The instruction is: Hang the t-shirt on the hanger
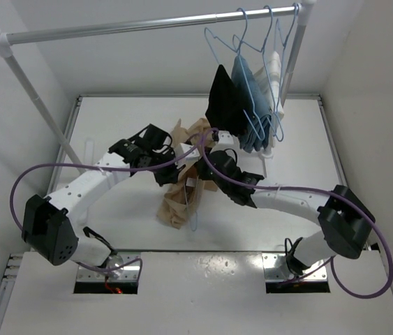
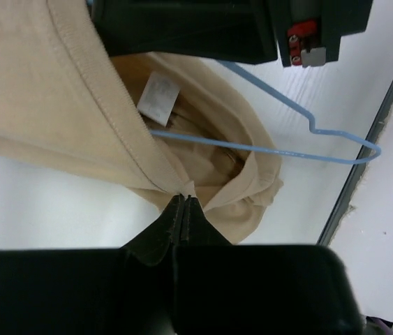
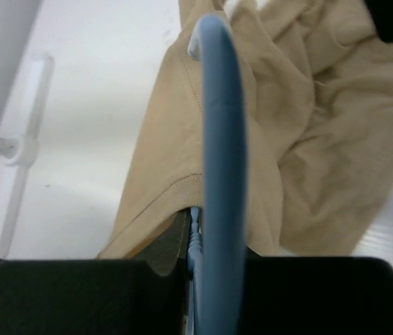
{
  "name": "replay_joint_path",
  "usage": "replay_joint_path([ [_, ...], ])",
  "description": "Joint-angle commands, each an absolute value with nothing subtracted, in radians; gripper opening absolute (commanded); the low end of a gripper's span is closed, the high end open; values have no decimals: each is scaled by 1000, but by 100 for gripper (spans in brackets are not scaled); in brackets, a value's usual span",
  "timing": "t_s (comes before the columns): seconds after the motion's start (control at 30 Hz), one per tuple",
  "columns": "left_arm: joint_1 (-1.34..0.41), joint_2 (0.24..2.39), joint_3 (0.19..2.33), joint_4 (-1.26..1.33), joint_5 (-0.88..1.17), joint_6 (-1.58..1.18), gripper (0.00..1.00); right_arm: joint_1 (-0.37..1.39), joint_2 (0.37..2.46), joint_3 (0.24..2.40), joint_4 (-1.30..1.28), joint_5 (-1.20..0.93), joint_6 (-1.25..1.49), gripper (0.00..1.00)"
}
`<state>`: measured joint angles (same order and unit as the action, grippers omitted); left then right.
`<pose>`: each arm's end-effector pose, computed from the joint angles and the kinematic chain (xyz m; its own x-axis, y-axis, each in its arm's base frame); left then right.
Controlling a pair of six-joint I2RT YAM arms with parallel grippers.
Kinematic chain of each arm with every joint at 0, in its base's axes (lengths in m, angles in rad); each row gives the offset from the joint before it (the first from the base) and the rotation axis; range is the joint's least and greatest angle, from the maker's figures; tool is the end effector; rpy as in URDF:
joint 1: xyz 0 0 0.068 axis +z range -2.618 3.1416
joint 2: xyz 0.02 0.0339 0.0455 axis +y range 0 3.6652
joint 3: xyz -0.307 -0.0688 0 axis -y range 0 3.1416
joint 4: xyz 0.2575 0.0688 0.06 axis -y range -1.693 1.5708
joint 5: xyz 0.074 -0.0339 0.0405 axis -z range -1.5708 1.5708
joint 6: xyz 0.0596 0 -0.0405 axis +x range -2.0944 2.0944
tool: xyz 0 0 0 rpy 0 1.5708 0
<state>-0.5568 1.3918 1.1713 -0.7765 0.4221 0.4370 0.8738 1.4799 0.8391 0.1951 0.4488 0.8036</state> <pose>0.2413 -0.1790 0.3100 -0.3621 0.6802 -0.6374 0.9096 0.4073 -0.0820 0.2443 0.2515 0.2583 -0.5085 0.4030 -0.7610 -0.1059 0.8478 0.5197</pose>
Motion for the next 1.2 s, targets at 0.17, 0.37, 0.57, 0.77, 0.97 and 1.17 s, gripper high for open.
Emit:
replay_joint_path([
  [0.17, -568, 1304, 1203, -877, 520, 563, 38, 857, 1468, 701, 509, 223, 568, 0],
  [0.37, -462, 1134, 1197, -930, 510, 866, 64, 848, 1468, 603, 629, 89, 462, 0],
  [0.57, -414, 930, 790, -347, 451, 1069, 88, 848, 1468, 578, 646, -5, 333, 0],
  [0.77, -387, 1190, 877, -380, 540, 1259, 89, 867, 1457, 612, 597, -38, 258, 0],
  [0.97, -368, 1350, 960, -391, 558, 1344, 89, 867, 1448, 612, 597, -38, 247, 0],
  [1.17, -368, 1495, 1028, -538, 572, 1442, 65, 867, 1419, 612, 627, -38, 238, 0],
])
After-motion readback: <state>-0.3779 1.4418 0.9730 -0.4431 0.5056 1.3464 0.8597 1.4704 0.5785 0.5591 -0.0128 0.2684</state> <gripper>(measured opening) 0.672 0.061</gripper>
